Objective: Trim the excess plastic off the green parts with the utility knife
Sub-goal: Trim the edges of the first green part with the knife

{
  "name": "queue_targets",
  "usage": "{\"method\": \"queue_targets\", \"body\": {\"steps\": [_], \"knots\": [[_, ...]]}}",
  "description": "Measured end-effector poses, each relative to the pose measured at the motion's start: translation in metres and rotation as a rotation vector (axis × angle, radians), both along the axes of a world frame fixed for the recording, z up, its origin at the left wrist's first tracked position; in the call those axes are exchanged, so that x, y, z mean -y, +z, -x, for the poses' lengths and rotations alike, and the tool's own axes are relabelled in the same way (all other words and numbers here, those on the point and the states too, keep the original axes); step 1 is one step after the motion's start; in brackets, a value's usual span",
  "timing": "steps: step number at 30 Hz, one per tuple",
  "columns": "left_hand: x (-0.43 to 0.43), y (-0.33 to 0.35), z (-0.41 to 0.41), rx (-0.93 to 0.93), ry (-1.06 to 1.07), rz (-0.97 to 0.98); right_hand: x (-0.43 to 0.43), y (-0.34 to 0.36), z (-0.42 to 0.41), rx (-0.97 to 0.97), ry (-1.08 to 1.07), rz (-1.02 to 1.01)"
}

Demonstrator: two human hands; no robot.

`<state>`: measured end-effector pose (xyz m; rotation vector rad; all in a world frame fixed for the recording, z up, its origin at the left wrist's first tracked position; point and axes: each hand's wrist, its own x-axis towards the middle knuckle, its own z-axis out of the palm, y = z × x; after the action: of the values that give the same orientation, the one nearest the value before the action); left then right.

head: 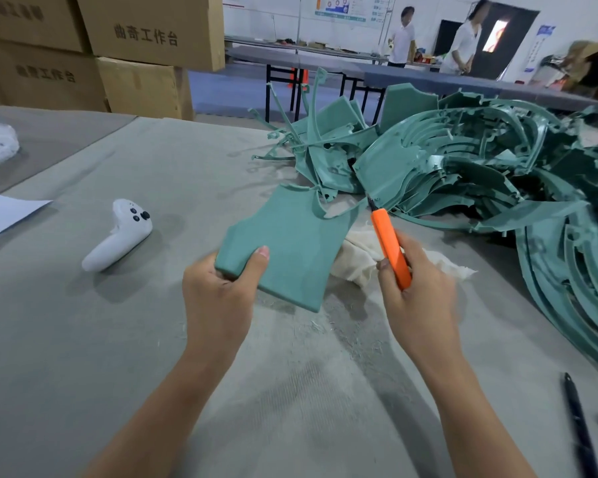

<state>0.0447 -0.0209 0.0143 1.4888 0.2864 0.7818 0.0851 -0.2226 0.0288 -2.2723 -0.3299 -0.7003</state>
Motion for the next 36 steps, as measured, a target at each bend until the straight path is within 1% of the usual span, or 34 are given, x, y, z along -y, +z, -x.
{"method": "queue_targets", "body": {"steps": [8,11,13,18,21,24,29,36], "knots": [[-0.005,0.001,-0.002,0.061,0.011,0.1,0.003,-0.005,-0.005,-0.027,0.053,0.011],[-0.007,0.002,-0.003,0.076,0.042,0.097,0.002,-0.008,-0.006,-0.023,0.087,0.016],[-0.006,0.001,-0.003,0.084,0.066,0.045,0.0,-0.01,-0.005,-0.027,0.121,0.003],[-0.006,0.0,0.001,0.051,0.134,-0.192,-0.006,-0.013,-0.001,-0.06,0.234,0.043],[-0.003,0.003,0.003,0.054,0.157,-0.284,-0.003,-0.012,-0.001,-0.051,0.265,0.008],[0.0,0.005,0.005,0.049,0.163,-0.33,-0.003,-0.011,0.0,-0.04,0.271,-0.043],[0.001,0.007,0.008,0.035,0.184,-0.36,0.002,-0.01,-0.005,-0.017,0.167,-0.057],[0.001,0.009,0.012,0.079,0.191,-0.427,-0.007,-0.013,0.001,-0.044,0.266,-0.033]]}}
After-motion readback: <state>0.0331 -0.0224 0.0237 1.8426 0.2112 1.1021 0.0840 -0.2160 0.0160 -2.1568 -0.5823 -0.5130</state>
